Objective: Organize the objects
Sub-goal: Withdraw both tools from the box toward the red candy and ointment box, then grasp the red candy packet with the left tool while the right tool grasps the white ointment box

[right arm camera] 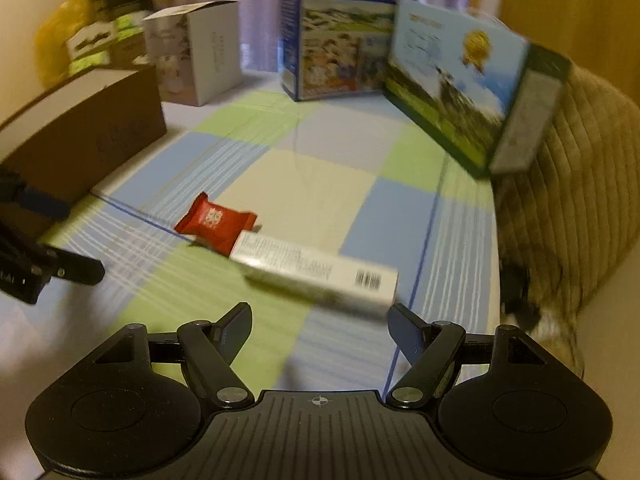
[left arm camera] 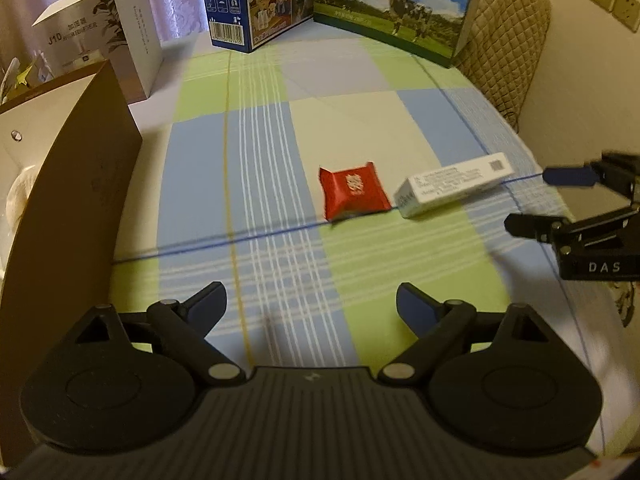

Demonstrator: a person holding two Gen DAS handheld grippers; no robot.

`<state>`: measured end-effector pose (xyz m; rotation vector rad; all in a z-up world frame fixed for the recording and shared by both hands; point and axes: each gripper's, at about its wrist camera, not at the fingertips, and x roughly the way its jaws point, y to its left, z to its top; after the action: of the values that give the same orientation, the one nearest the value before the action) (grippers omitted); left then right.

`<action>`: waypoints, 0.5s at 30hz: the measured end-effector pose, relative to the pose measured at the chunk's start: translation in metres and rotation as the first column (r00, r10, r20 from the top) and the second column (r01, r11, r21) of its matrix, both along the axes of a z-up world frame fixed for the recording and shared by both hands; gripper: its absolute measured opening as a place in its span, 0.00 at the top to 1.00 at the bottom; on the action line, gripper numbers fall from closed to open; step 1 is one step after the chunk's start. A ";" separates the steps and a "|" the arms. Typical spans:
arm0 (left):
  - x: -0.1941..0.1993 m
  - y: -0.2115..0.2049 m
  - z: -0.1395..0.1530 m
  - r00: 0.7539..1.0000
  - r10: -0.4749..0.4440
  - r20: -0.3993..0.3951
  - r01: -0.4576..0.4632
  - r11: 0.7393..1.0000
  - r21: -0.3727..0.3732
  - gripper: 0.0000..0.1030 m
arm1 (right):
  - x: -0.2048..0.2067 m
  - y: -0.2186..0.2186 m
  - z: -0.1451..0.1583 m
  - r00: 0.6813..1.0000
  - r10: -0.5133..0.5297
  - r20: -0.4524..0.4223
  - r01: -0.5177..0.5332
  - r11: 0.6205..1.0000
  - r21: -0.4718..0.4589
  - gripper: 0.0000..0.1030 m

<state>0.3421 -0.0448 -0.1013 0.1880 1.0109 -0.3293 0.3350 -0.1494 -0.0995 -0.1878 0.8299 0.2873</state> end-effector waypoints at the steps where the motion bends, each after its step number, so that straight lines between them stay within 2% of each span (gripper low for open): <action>1: 0.004 -0.001 -0.002 1.000 0.001 0.000 -0.001 1.000 0.004 0.13 | 0.006 0.000 -0.002 1.000 0.026 0.008 -0.026 1.000 -0.010 0.29; 5: 0.019 -0.001 -0.008 1.000 0.010 -0.005 -0.010 1.000 0.016 0.13 | 0.025 0.005 -0.011 0.991 0.134 0.019 -0.133 0.990 -0.056 0.29; 10: 0.030 -0.001 -0.013 1.000 0.009 -0.014 -0.009 1.000 0.020 0.13 | 0.038 0.020 -0.030 0.962 0.274 -0.010 -0.270 0.941 -0.203 0.29; 14: 0.036 -0.002 -0.016 1.000 0.003 -0.020 -0.003 1.000 0.023 0.13 | 0.042 0.025 -0.036 0.942 0.334 -0.025 -0.330 0.913 -0.241 0.30; 15: 0.038 -0.003 -0.017 1.000 0.001 -0.021 0.000 1.000 0.025 0.13 | 0.042 0.026 -0.036 0.939 0.343 -0.025 -0.338 0.909 -0.243 0.33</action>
<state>0.3797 -0.0474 -0.1187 0.2067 1.0356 -0.3189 0.3773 -0.1232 -0.1357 -0.5702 0.8112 0.5110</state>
